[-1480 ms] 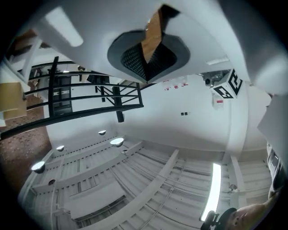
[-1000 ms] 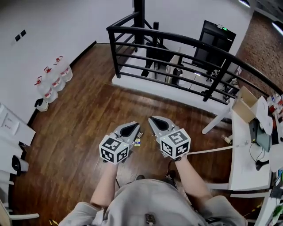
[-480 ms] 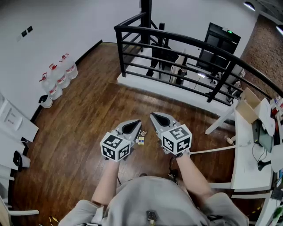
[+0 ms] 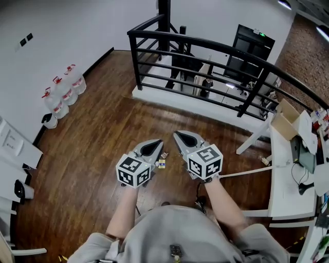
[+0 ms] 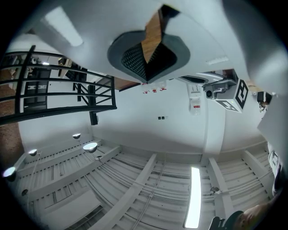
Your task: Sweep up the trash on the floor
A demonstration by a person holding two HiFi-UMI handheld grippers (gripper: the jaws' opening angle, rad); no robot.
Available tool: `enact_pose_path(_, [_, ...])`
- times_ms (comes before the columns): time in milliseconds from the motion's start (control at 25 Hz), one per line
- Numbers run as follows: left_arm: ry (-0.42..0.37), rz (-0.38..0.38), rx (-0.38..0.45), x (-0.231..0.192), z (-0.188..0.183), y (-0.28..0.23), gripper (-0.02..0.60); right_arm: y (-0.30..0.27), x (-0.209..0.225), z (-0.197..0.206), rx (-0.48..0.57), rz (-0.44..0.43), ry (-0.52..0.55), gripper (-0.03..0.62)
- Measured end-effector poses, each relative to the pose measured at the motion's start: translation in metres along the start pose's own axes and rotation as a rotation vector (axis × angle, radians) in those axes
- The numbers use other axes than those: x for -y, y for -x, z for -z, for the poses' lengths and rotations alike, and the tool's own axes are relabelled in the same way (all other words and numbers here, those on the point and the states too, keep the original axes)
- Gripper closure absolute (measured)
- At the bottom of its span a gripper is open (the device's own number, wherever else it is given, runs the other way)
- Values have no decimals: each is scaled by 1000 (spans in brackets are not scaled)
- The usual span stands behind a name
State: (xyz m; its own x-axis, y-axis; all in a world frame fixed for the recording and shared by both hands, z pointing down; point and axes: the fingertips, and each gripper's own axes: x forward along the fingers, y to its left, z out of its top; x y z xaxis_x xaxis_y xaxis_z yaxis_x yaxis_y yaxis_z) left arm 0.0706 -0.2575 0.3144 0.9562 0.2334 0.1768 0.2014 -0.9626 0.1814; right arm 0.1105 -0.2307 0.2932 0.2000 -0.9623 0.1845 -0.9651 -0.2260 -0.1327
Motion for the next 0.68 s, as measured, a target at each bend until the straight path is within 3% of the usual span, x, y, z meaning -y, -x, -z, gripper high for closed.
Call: enact_pose_path(680, [8, 15, -11, -6, 5, -1, 578, -10, -3, -4, 7, -7, 13, 594])
